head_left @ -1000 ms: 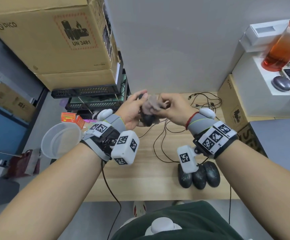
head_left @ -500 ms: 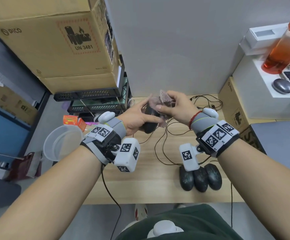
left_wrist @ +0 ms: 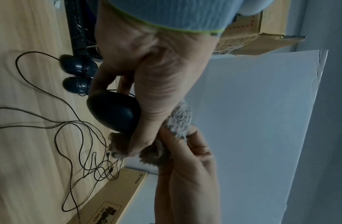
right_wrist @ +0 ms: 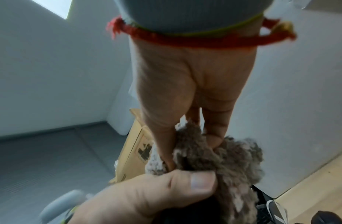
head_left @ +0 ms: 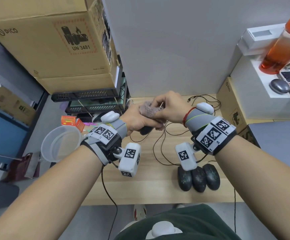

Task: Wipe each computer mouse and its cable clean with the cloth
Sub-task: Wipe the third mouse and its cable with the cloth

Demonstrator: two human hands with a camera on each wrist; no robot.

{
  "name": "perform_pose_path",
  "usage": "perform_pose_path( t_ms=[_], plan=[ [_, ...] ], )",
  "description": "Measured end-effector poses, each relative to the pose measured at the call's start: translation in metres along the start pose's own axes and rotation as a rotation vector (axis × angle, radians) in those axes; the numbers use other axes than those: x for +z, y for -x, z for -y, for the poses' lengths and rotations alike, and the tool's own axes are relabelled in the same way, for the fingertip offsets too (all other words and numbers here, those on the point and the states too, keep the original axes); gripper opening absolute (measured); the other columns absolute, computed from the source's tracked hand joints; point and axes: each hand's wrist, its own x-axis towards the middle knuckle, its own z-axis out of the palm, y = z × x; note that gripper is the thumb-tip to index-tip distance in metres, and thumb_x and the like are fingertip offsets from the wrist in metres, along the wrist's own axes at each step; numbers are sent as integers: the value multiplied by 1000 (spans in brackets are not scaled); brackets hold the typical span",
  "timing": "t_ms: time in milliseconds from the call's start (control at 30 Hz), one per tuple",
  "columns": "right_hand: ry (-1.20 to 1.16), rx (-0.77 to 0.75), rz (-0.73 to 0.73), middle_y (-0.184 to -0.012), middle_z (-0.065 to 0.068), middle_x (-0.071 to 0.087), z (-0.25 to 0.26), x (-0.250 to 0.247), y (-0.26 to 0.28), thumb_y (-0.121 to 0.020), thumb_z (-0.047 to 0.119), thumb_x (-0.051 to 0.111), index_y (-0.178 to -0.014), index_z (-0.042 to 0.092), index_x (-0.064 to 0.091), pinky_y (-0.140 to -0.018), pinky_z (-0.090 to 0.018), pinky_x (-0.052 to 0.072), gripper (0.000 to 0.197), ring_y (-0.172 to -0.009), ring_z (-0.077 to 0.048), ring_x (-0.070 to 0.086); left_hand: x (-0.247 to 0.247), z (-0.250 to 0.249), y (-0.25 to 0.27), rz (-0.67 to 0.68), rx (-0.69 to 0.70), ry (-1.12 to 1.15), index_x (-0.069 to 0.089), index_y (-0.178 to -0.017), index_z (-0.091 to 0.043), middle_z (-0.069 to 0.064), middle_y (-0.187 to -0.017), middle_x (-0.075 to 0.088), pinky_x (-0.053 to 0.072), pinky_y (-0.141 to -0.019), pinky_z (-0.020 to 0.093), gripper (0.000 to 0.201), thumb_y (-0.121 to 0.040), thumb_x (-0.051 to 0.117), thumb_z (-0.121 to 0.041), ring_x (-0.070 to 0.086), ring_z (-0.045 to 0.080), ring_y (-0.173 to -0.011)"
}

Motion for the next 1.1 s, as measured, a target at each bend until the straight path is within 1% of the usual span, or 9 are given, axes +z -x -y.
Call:
perform_pose_path(
  t_ms=[133, 300, 433, 567, 633, 800, 867, 1000, 1100],
  plan=[
    [-81, 49, -234, -52, 11, 56, -9, 0, -13, -71, 23, 82, -64, 24, 60, -60, -20, 45, 23, -59, -10, 56, 4, 0, -1, -51, -31, -51, 69, -114, -18, 8, -105, 77, 56, -68, 32, 66, -56, 99, -13, 72, 22, -100],
    [-95, -30, 28, -51, 20, 57, -3, 3, -2, -73, 9, 78, -64, 29, 61, -56, -13, 41, 27, -54, -2, 49, -1, -5, 2, -38, 37, 21, 68, -115, -4, 19, -98, 75, 59, -66, 33, 59, -63, 85, 18, 73, 26, -81],
    [-170, 77, -245, -60, 6, 61, -19, 3, -17, -73, 17, 79, -63, 25, 57, -62, -33, 55, 25, -62, -25, 64, 6, -5, 1, -38, -18, -20, 68, -117, -18, 6, -106, 76, 57, -61, 29, 60, -64, 93, -3, 71, 16, -90],
    [-134, 12, -203, -56, 13, 55, -11, 7, -12, -74, 17, 80, -63, 26, 57, -60, -19, 45, 27, -56, -8, 51, 2, -9, -3, -92, -34, 31, 68, -108, -16, 14, -98, 76, 57, -65, 43, 55, -62, 93, -1, 71, 28, -79],
    [-149, -5, -96, -51, 17, 55, -10, 8, -7, -74, 9, 78, -63, 27, 59, -58, -19, 44, 28, -50, -2, 51, -2, -9, -2, -69, -23, 21, 67, -106, -11, 16, -91, 75, 52, -64, 39, 50, -64, 89, 5, 70, 28, -73],
    [-182, 57, -269, -57, 9, 59, -20, 2, -19, -73, 21, 81, -62, 26, 56, -65, -36, 57, 28, -66, -31, 66, 8, -10, 0, -51, -45, 6, 64, -122, -21, 9, -110, 75, 60, -76, 44, 66, -64, 93, -4, 72, 27, -95],
    [-171, 22, -261, -55, 11, 57, -14, 2, -17, -73, 17, 80, -62, 26, 56, -64, -31, 54, 28, -62, -24, 62, 6, -14, -1, -77, -41, 36, 65, -118, -18, 11, -107, 75, 60, -77, 50, 63, -64, 93, -2, 72, 30, -87],
    [-235, -37, -74, -52, 17, 58, -13, -2, -5, -74, 8, 79, -64, 27, 57, -57, -22, 50, 30, -51, -6, 57, -1, -18, 1, -23, 4, 46, 67, -112, -10, 22, -100, 74, 56, -60, 38, 54, -66, 88, 6, 70, 30, -72],
    [-318, 24, -211, -60, 10, 58, -25, -5, -13, -71, 31, 79, -64, 28, 55, -60, -36, 56, 25, -58, -17, 59, 2, -18, 3, 29, -16, 92, 66, -122, -23, 17, -119, 71, 55, -85, 60, 64, -67, 90, 0, 69, 33, -93]
  ],
)
